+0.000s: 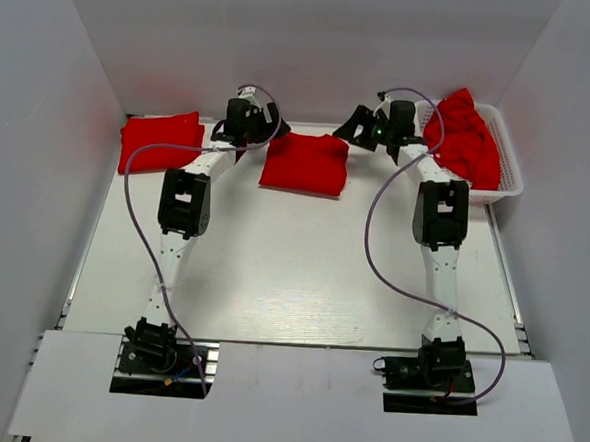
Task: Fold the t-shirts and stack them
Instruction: Fold the long partially folded tshirt into a neat square
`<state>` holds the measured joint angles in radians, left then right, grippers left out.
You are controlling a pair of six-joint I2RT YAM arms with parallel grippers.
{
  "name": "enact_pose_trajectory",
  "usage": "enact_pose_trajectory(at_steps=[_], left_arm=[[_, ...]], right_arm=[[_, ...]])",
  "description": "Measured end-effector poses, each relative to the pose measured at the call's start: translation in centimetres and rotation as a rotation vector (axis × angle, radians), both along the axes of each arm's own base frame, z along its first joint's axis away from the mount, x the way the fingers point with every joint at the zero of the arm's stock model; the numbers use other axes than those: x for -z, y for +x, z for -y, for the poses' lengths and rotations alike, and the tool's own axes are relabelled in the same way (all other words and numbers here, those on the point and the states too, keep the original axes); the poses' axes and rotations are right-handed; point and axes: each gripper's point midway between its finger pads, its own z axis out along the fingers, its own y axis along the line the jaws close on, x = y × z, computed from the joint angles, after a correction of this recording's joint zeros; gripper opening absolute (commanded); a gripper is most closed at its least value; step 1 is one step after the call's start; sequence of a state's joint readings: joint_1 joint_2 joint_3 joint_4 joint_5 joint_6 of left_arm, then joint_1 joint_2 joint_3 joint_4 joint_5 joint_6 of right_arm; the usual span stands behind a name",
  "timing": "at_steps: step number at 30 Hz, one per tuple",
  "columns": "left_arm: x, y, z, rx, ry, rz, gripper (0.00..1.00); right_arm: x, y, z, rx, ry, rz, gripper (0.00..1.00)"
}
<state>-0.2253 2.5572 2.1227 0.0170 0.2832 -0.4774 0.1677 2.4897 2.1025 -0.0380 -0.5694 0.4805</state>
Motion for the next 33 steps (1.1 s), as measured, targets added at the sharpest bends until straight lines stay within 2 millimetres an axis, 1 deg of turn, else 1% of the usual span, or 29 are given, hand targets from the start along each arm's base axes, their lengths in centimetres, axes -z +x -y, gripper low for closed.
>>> enact_pose_trajectory(at_steps=[1, 2, 3, 4, 5, 6, 8, 9, 11, 13, 14, 15, 17, 19, 21, 23, 26, 27, 28, 30, 32, 33], left_arm=[[0.5, 1.2, 0.1, -0.001, -0.008, 0.014, 1.0], [1.0, 1.7, 0.1, -0.002, -0.017, 0.01, 1.0], [1.4, 1.9, 0.0, -0.006, -0.021, 0.004, 1.0], [1.9, 1.6, -0.4, -0.009, -0.021, -0.012, 1.0], [2.1, 1.1, -0.6, -0.012, -0.017, -0.023, 1.0], [2.1, 0.5, -1.0, -0.014, -0.012, -0.036, 1.0], [1.8, -0.5, -1.8, -0.026, 0.008, -0.045, 1.0], [1.2, -1.0, -2.2, -0.027, 0.022, -0.043, 1.0], [-0.3, -1.4, -2.6, -0.016, 0.05, -0.023, 1.0], [-2.0, -1.6, -2.6, 0.003, 0.082, 0.013, 1.0], [-2.7, -1.8, -2.6, 0.014, 0.1, 0.027, 1.0], [-3.2, -2.0, -2.5, 0.029, 0.119, 0.037, 1.0], [-3.7, -2.2, -2.0, 0.063, 0.156, 0.057, 1.0], [-3.1, -2.8, -1.7, 0.093, 0.192, 0.042, 1.0], [-2.1, -3.5, -1.6, 0.116, 0.226, 0.012, 1.0], [-1.1, -4.2, -1.5, 0.142, 0.262, -0.014, 1.0], [0.1, -4.6, -1.5, 0.171, 0.305, -0.04, 1.0], [0.5, -4.8, -1.4, 0.179, 0.319, -0.052, 0.97], [0.8, -4.8, -1.4, 0.182, 0.33, -0.058, 0.95], [1.6, -4.7, -1.4, 0.184, 0.349, -0.07, 0.88], [2.8, -4.6, -1.4, 0.189, 0.366, -0.089, 0.84], [3.5, -4.7, -1.4, 0.194, 0.374, -0.103, 0.84]], right_arm=[[0.1, 1.6, 0.1, 0.012, 0.01, 0.032, 0.89], [0.2, 2.9, 0.2, 0.022, 0.018, 0.055, 0.89], [0.1, 3.6, 0.4, 0.033, 0.021, 0.077, 0.89], [0.3, 3.7, 0.7, 0.04, 0.019, 0.074, 0.89], [0.0, 3.7, 1.0, 0.048, 0.014, 0.09, 0.89], [-0.2, 3.3, 1.4, 0.057, 0.005, 0.095, 0.89], [-0.9, 1.7, 2.1, 0.06, -0.016, 0.085, 0.89], [-1.6, 1.3, 2.2, 0.058, -0.028, 0.095, 0.89], [-3.8, 0.6, 2.3, 0.045, -0.05, 0.135, 0.89], [-6.1, -0.1, 2.1, 0.03, -0.065, 0.183, 0.89], [-7.0, -0.5, 2.1, 0.025, -0.073, 0.199, 0.89], [-7.7, -1.2, 2.0, 0.016, -0.084, 0.208, 0.89], [-8.2, -2.3, 1.9, 0.008, -0.11, 0.219, 0.89], [-7.9, -3.4, 1.9, 0.005, -0.142, 0.212, 0.89], [-7.0, -4.4, 2.0, 0.006, -0.178, 0.195, 0.89], [-5.5, -5.7, 2.3, 0.006, -0.222, 0.161, 0.89], [-3.7, -7.7, 3.0, 0.018, -0.291, 0.129, 0.89], [-3.2, -8.5, 3.4, 0.025, -0.315, 0.116, 0.89], [-3.1, -9.3, 3.8, 0.031, -0.334, 0.111, 0.89], [-3.4, -10.6, 4.4, 0.047, -0.36, 0.112, 0.89], [-4.4, -12.0, 5.1, 0.066, -0.373, 0.13, 0.89], [-5.1, -12.7, 5.4, 0.077, -0.379, 0.14, 0.89]])
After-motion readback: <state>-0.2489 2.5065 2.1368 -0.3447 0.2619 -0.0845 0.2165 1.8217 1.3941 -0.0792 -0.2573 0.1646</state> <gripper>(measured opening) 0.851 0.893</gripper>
